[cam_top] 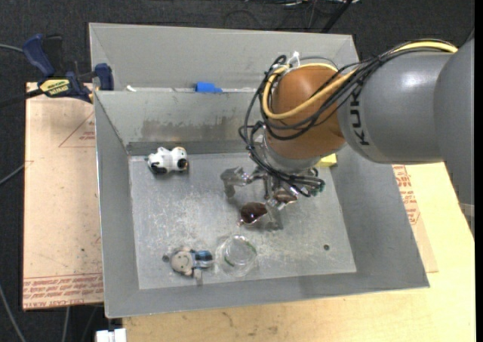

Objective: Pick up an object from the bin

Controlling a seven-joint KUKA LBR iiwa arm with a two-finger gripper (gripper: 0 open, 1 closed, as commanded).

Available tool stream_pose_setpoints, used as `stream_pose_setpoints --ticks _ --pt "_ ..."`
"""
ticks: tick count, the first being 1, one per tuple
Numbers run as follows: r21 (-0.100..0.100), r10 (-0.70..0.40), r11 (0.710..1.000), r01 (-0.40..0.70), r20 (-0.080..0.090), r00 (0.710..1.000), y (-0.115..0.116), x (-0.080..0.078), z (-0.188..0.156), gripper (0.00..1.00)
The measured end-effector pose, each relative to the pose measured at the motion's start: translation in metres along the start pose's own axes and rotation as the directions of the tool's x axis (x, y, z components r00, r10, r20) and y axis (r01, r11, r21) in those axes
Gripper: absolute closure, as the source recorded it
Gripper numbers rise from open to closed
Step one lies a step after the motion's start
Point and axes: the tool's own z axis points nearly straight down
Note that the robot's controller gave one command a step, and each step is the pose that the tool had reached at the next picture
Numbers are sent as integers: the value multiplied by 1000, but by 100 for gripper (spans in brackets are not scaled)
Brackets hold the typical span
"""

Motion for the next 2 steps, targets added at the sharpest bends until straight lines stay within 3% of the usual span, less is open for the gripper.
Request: stream_pose_setpoints --ticks 1,2 --pt "0 -273 962 273 1 962 -31 21 20 100" --pt "0 -273 962 273 1 962 -31 21 20 100"
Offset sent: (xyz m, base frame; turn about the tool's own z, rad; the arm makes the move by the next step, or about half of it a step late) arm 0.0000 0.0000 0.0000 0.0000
